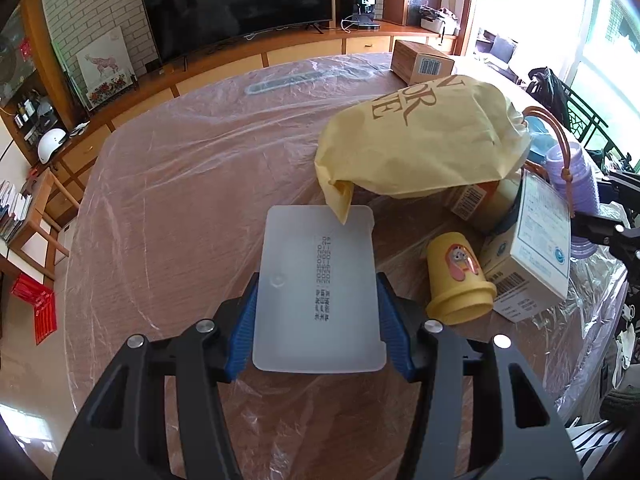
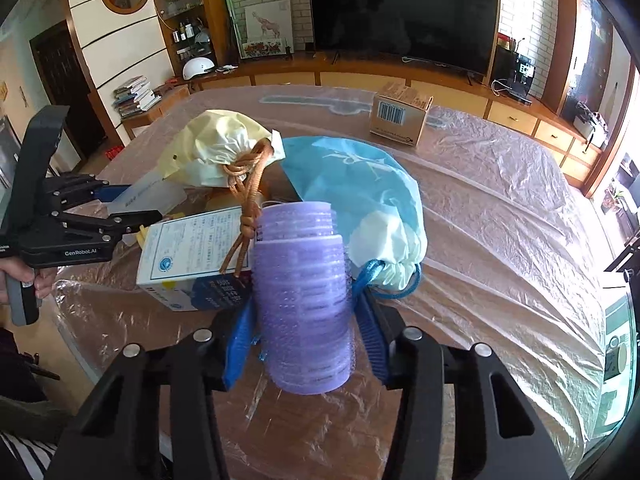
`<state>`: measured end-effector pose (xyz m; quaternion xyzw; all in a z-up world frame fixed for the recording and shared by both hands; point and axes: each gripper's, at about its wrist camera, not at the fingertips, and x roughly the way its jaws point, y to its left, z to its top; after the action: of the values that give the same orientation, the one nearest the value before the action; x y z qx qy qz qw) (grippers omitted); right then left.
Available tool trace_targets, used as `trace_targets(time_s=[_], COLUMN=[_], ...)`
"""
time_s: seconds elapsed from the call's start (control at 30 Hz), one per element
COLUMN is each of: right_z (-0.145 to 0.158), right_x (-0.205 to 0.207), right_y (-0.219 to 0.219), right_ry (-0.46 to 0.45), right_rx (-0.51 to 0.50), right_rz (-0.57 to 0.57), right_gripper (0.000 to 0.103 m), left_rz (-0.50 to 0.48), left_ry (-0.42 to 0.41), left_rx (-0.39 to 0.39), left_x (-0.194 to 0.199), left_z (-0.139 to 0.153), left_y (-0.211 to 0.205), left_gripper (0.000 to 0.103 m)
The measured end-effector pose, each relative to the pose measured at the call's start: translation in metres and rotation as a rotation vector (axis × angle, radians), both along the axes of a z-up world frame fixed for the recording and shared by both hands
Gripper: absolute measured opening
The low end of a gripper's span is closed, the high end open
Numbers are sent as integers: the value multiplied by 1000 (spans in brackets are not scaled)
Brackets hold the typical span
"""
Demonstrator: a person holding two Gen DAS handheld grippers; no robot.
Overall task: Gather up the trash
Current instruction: 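Grasp the white plastic tray with the left gripper while the right gripper grasps another purple cup stack, then lift the white tray with the left gripper while the right gripper lifts the purple cups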
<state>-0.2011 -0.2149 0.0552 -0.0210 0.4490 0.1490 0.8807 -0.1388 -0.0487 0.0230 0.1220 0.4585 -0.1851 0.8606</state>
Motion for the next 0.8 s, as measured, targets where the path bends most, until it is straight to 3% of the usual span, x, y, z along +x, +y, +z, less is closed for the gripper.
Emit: trace_targets(time_s=[0.27,0.4,0.63,0.8], right_z=[14,19,23,18], right_x=[-15,-16,-20,-22], right_y=[-10,-30,-27,-19], right_ry=[-1,48,37,81], right_rx=[65,313,251,235], right_rz=[-28,-57,-75,-33], right_gripper=[47,47,47,48], left_rz=[25,30,20,22], left_ry=[0,2,-15,-19], left_rx=[-33,-62,-61,-75], left_x=[-11,-17,-26,-35], left_z=[5,9,13,17], left_y=[7,9,6,6], left_gripper=[55,55,55,55])
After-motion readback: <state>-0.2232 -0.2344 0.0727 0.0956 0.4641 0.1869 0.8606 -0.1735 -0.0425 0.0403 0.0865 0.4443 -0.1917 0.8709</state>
